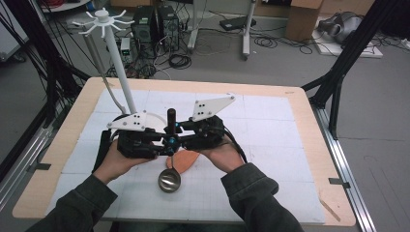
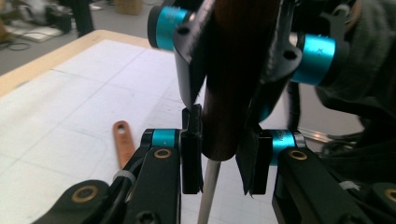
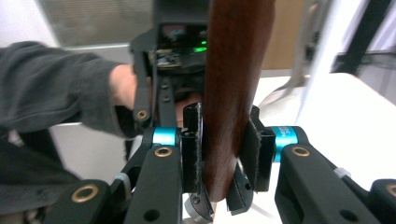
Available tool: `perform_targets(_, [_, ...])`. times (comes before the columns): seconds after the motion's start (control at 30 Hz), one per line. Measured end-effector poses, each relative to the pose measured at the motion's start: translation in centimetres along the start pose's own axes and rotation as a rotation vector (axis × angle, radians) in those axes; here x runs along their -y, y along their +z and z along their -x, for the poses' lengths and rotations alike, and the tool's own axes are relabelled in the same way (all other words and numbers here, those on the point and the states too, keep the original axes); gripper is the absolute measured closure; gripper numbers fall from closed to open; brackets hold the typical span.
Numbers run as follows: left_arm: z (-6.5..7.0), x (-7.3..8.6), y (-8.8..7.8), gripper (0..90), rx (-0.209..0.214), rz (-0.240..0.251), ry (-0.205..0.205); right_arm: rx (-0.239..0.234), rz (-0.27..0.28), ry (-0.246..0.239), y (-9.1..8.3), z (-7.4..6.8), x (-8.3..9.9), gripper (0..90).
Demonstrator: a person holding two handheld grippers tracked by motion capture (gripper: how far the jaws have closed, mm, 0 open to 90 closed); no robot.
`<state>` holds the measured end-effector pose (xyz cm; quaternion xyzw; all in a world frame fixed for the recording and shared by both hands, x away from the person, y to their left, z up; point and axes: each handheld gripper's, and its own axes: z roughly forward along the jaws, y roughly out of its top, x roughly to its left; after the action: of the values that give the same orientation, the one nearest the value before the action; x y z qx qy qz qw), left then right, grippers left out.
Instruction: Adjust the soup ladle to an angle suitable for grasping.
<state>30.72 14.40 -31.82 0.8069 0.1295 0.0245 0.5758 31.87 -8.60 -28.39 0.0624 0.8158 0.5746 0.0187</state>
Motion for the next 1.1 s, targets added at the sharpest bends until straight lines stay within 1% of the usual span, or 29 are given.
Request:
perform_targets(0.07, [0.1, -0.1, 0.0, 73.4, -0.025, 0.002, -0.004, 0.036, 0.015, 0.003, -0.3, -0.1, -0.2, 70.8])
perform_targets(0.13, [0.1, -0.2, 0.0, 73.5, -0.057, -0.003, 0.004, 0.068, 0.023, 0.002, -0.5, -0.3, -0.4, 70.4])
perform_targets(0.2, [0.2, -0.2, 0.1, 73.5, -0.080, -0.003, 0.000, 0.090, 0.033, 0.007, -0.6, -0.5, -0.6, 70.4])
perform_targets(0.27, [0.2, -0.3, 0.1, 73.6, -0.093, -0.004, -0.002, 0.113, 0.031, -0.001, -0.7, -0.6, -0.8, 70.9])
perform_targets(0.37, [0.3, -0.3, 0.1, 73.6, -0.110, -0.009, 0.004, 0.115, 0.018, -0.003, -0.6, -0.5, -1.0, 71.9])
perform_targets(0.47, [0.4, -0.4, 0.1, 73.6, -0.136, -0.025, 0.021, 0.115, 0.010, -0.010, -0.5, -0.6, -1.1, 72.6])
perform_targets(0.57, [0.5, -0.4, 0.1, 73.6, -0.144, -0.021, 0.022, 0.124, 0.006, -0.024, -0.4, -0.7, -1.1, 71.3])
perform_targets(0.6, [0.4, -0.5, 0.1, 73.7, -0.143, -0.021, 0.016, 0.126, 0.008, -0.019, -0.3, -0.7, -1.1, 67.2])
perform_targets(0.67, [0.4, -0.5, 0.1, 73.7, -0.142, -0.018, 0.014, 0.132, 0.009, -0.022, -0.2, -0.7, -1.2, 66.0])
perform_targets(0.73, [0.5, -0.5, 0.2, 73.7, -0.146, -0.021, 0.018, 0.141, 0.011, -0.028, -0.1, -0.7, -1.3, 67.3])
perform_targets(0.8, [0.6, -0.5, 0.2, 73.7, -0.144, -0.025, 0.022, 0.140, 0.014, -0.027, -0.1, -0.7, -1.3, 71.8])
perform_targets(0.87, [0.5, -0.5, 0.1, 73.5, -0.124, -0.025, 0.022, 0.114, 0.021, -0.014, -0.2, -0.5, -1.3, 72.8])
perform_targets(1.0, [0.2, -0.5, -0.1, 71.9, -0.055, -0.002, -0.018, 0.051, 0.036, -0.015, -0.5, -0.3, -1.3, 73.3])
perform_targets(1.03, [0.2, -0.5, -0.2, 71.0, -0.037, 0.011, -0.028, 0.038, 0.038, -0.015, -0.5, -0.2, -1.3, 73.3])
perform_targets(1.1, [0.0, -0.6, -0.6, 69.3, -0.021, 0.041, -0.039, 0.020, 0.030, -0.024, -0.6, -0.1, -1.2, 73.4])
